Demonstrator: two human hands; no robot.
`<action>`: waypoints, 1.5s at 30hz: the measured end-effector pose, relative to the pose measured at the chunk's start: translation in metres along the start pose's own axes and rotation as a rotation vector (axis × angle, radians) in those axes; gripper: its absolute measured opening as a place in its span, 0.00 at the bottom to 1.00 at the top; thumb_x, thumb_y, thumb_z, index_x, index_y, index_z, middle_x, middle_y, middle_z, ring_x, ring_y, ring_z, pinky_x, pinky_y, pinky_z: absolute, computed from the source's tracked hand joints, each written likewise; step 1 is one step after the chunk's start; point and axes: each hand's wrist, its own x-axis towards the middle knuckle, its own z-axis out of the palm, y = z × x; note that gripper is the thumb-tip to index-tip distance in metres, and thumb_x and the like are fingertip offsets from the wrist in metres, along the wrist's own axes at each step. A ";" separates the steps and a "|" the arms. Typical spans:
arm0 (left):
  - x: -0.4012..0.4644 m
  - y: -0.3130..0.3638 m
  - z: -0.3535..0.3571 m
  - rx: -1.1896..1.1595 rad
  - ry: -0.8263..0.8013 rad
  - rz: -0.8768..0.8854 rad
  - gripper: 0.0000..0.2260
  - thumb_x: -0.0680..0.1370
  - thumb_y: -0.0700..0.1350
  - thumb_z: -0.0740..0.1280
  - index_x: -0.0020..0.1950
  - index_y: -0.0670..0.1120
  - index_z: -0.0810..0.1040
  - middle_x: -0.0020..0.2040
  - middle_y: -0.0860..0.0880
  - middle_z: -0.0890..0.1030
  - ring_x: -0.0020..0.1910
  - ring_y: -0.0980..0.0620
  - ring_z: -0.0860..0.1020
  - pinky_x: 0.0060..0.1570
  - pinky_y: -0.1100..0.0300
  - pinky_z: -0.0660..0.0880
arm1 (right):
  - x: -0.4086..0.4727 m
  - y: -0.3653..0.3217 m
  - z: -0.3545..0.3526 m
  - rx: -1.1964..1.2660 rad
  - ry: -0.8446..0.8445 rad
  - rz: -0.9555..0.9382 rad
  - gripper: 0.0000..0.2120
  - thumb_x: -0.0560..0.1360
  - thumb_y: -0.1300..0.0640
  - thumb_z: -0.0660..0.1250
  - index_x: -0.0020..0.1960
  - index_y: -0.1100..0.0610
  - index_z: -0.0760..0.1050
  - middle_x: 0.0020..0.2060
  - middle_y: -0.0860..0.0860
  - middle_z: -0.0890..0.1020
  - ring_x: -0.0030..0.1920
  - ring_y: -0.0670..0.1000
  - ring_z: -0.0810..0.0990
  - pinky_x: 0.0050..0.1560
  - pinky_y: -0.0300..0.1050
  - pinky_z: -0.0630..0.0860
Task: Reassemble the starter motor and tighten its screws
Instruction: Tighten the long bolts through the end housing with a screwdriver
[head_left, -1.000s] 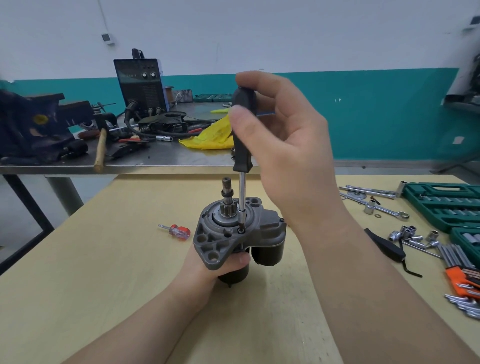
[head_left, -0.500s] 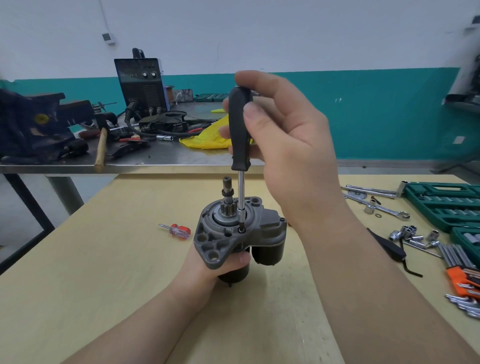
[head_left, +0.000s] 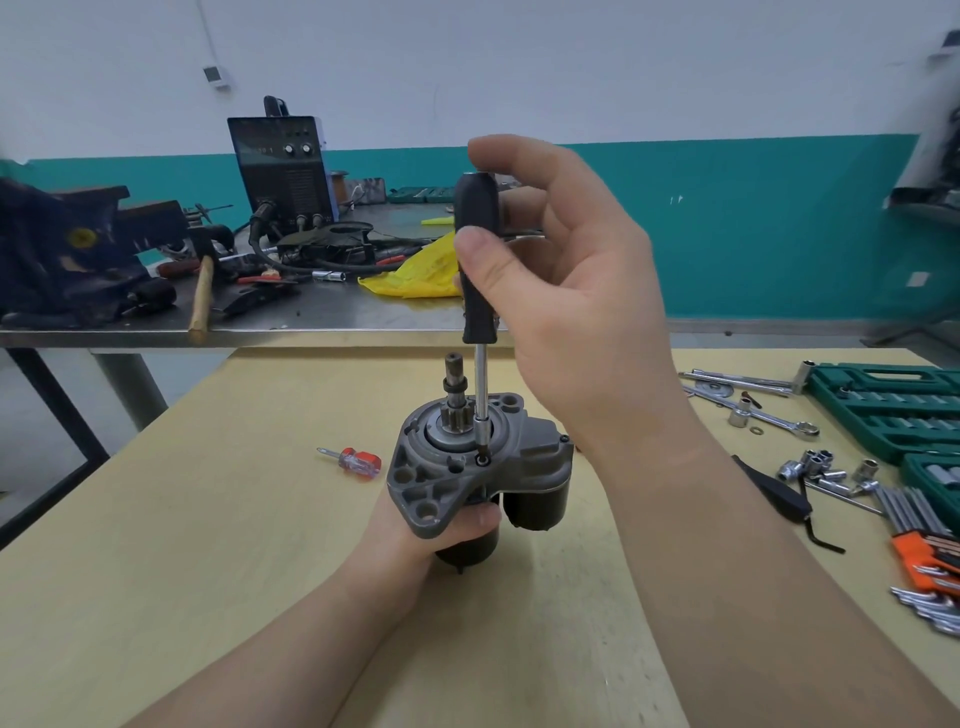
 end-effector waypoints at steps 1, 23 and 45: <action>-0.001 -0.002 -0.001 0.030 -0.012 -0.006 0.55 0.46 0.76 0.83 0.64 0.44 0.82 0.61 0.48 0.88 0.66 0.44 0.83 0.68 0.45 0.80 | 0.000 0.001 0.001 -0.015 0.007 -0.004 0.18 0.80 0.61 0.71 0.63 0.42 0.79 0.46 0.41 0.83 0.48 0.52 0.84 0.52 0.61 0.85; -0.011 -0.001 -0.006 0.145 -0.081 -0.021 0.32 0.55 0.78 0.79 0.57 0.72 0.83 0.56 0.72 0.84 0.60 0.69 0.82 0.54 0.69 0.81 | 0.000 0.000 0.001 0.005 0.003 -0.005 0.14 0.81 0.58 0.72 0.62 0.42 0.79 0.48 0.44 0.86 0.50 0.53 0.86 0.54 0.58 0.85; -0.002 0.003 0.002 0.027 -0.062 0.018 0.46 0.48 0.79 0.80 0.57 0.55 0.81 0.56 0.58 0.88 0.63 0.55 0.84 0.72 0.42 0.76 | 0.000 0.002 0.001 0.005 0.005 0.006 0.15 0.82 0.58 0.71 0.63 0.41 0.80 0.48 0.42 0.84 0.48 0.53 0.85 0.51 0.58 0.86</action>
